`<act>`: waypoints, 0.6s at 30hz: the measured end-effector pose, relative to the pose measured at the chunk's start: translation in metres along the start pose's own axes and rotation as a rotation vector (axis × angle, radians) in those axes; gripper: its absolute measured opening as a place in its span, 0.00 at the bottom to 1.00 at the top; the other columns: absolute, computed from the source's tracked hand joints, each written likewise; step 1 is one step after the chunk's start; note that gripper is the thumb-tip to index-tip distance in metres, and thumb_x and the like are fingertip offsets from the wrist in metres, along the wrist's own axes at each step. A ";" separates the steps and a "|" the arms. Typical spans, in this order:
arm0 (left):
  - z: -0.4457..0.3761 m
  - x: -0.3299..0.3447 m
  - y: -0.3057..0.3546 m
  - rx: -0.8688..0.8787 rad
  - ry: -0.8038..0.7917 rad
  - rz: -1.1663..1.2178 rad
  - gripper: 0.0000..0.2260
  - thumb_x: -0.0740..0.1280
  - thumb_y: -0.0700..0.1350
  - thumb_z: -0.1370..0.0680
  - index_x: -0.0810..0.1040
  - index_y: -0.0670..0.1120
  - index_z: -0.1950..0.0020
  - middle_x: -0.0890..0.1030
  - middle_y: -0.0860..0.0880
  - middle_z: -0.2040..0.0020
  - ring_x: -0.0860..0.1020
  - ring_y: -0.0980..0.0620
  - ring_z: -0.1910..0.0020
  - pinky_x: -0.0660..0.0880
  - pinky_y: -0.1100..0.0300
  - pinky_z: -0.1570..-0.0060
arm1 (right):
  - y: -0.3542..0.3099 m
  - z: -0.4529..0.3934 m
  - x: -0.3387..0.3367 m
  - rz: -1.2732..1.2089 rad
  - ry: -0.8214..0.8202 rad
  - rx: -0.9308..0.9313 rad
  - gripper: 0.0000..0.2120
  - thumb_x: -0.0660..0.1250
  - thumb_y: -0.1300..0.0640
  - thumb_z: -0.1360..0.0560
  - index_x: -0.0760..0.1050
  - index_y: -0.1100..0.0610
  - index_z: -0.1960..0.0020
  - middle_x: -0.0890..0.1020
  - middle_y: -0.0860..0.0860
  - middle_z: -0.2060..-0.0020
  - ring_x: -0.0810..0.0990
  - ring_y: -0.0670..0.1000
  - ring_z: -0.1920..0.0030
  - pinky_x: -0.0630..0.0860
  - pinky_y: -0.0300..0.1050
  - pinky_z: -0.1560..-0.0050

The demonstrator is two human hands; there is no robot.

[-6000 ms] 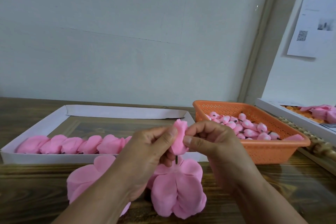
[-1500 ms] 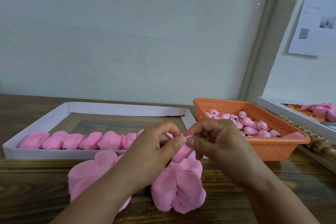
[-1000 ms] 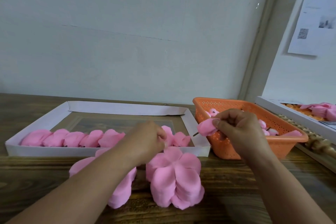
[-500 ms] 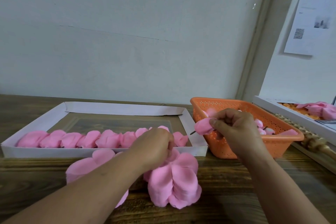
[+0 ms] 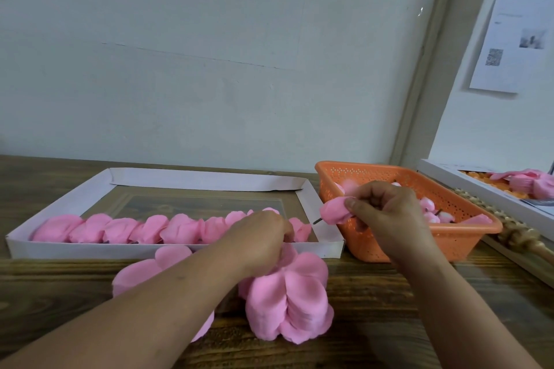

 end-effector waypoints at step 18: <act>0.003 -0.010 0.004 -0.029 0.018 0.067 0.18 0.66 0.37 0.31 0.74 0.62 0.71 0.74 0.56 0.67 0.71 0.59 0.68 0.60 0.63 0.70 | -0.001 0.001 0.000 -0.006 -0.002 0.006 0.07 0.68 0.70 0.28 0.79 0.61 0.62 0.77 0.59 0.73 0.71 0.47 0.76 0.70 0.38 0.73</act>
Point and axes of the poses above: each hand's wrist, its own z-axis away from the middle knuckle, its own x-axis out of the palm, y = z × x, the point moved 3 cm from there along -z, towards the middle knuckle
